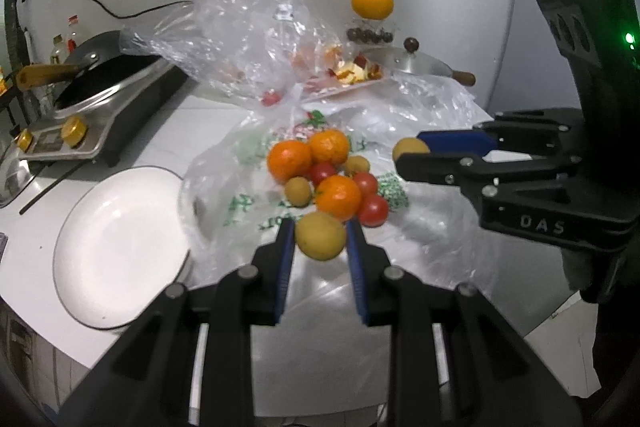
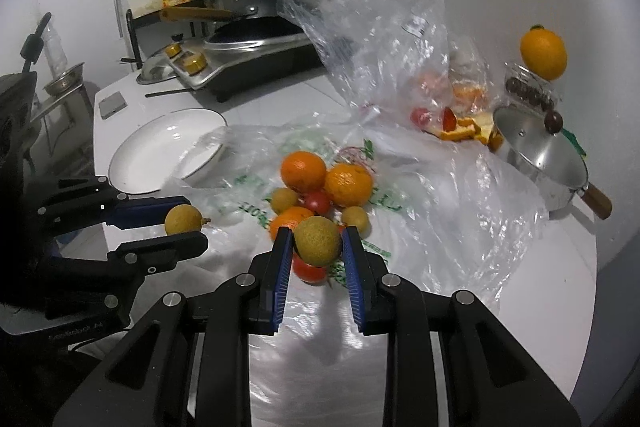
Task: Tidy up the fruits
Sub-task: 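Carry both small yellow fruits over the white plate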
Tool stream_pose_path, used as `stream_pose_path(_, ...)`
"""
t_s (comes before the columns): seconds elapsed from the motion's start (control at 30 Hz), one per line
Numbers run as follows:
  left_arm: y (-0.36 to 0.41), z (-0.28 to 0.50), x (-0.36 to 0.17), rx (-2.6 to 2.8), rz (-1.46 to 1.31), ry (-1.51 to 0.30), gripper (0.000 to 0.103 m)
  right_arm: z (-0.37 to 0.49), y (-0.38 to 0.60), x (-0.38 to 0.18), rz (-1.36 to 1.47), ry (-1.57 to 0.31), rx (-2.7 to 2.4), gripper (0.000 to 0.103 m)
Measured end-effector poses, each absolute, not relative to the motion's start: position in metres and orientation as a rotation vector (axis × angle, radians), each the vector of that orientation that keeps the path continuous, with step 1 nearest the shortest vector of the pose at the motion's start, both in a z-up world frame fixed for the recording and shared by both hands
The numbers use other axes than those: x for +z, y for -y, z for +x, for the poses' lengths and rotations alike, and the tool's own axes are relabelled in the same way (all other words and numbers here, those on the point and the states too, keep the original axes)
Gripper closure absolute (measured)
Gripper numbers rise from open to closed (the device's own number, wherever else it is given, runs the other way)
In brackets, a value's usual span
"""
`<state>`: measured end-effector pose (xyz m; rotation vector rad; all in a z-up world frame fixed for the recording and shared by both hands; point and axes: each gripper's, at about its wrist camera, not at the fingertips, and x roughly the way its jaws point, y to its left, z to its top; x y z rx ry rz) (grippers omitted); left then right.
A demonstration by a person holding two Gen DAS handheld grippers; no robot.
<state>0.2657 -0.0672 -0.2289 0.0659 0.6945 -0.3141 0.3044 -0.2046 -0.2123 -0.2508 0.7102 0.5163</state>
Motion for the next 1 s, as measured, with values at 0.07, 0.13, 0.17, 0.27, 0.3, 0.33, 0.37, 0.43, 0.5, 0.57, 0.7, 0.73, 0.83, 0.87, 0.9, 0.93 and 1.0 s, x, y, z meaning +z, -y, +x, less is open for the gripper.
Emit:
stream_pose_path(0.07,0.061,0.262,-0.227,-0.31,0.063,-0.69,0.076,0.301,0.199,-0.21,-0.257,-0.703,0.519,0.076)
stream_pose_path(0.13,0.055,0.258,-0.226,-0.304,0.059,-0.684,0.076,0.298,0.193,-0.207,-0.265,-0.698,0.523,0.076)
stream_pose_path(0.17,0.051,0.256,-0.225,-0.301,0.056,-0.681,0.076,0.296,0.19,-0.206,-0.268,-0.696,0.524,0.076)
stream_pose_path(0.27,0.04,0.251,-0.224,-0.288,0.045,-0.673,0.076,0.293,0.18,-0.203,-0.279,-0.691,0.533,0.076)
stream_pose_path(0.3,0.036,0.25,-0.224,-0.284,0.04,-0.67,0.076,0.292,0.177,-0.202,-0.283,-0.69,0.536,0.076)
stream_pose_path(0.33,0.031,0.248,-0.224,-0.279,0.033,-0.668,0.076,0.292,0.174,-0.201,-0.285,-0.689,0.539,0.076)
stream_pose_path(0.37,0.028,0.246,-0.224,-0.275,0.028,-0.666,0.076,0.29,0.17,-0.201,-0.289,-0.688,0.542,0.076)
stream_pose_path(0.43,0.019,0.243,-0.223,-0.262,0.02,-0.661,0.076,0.288,0.163,-0.199,-0.299,-0.686,0.549,0.076)
stream_pose_path(0.5,0.01,0.241,-0.223,-0.248,0.012,-0.657,0.076,0.285,0.155,-0.197,-0.308,-0.682,0.555,0.076)
stream_pose_path(0.57,0.0,0.239,-0.223,-0.236,0.007,-0.652,0.076,0.282,0.147,-0.196,-0.314,-0.68,0.564,0.076)
stream_pose_path(0.7,-0.016,0.234,-0.224,-0.22,-0.002,-0.644,0.076,0.28,0.134,-0.195,-0.326,-0.679,0.576,0.076)
stream_pose_path(0.73,-0.02,0.233,-0.224,-0.217,-0.005,-0.642,0.076,0.28,0.13,-0.195,-0.328,-0.68,0.579,0.076)
stream_pose_path(0.83,-0.033,0.231,-0.224,-0.21,-0.018,-0.636,0.076,0.28,0.119,-0.194,-0.328,-0.68,0.593,0.076)
stream_pose_path(0.87,-0.035,0.23,-0.224,-0.209,-0.021,-0.633,0.076,0.28,0.114,-0.192,-0.326,-0.679,0.601,0.076)
stream_pose_path(0.9,-0.038,0.23,-0.224,-0.205,-0.023,-0.632,0.076,0.281,0.111,-0.191,-0.325,-0.676,0.607,0.076)
stream_pose_path(0.93,-0.042,0.229,-0.224,-0.199,-0.025,-0.631,0.076,0.281,0.107,-0.191,-0.326,-0.674,0.61,0.076)
stream_pose_path(1.0,-0.048,0.23,-0.224,-0.19,-0.029,-0.629,0.076,0.282,0.098,-0.188,-0.33,-0.667,0.622,0.076)
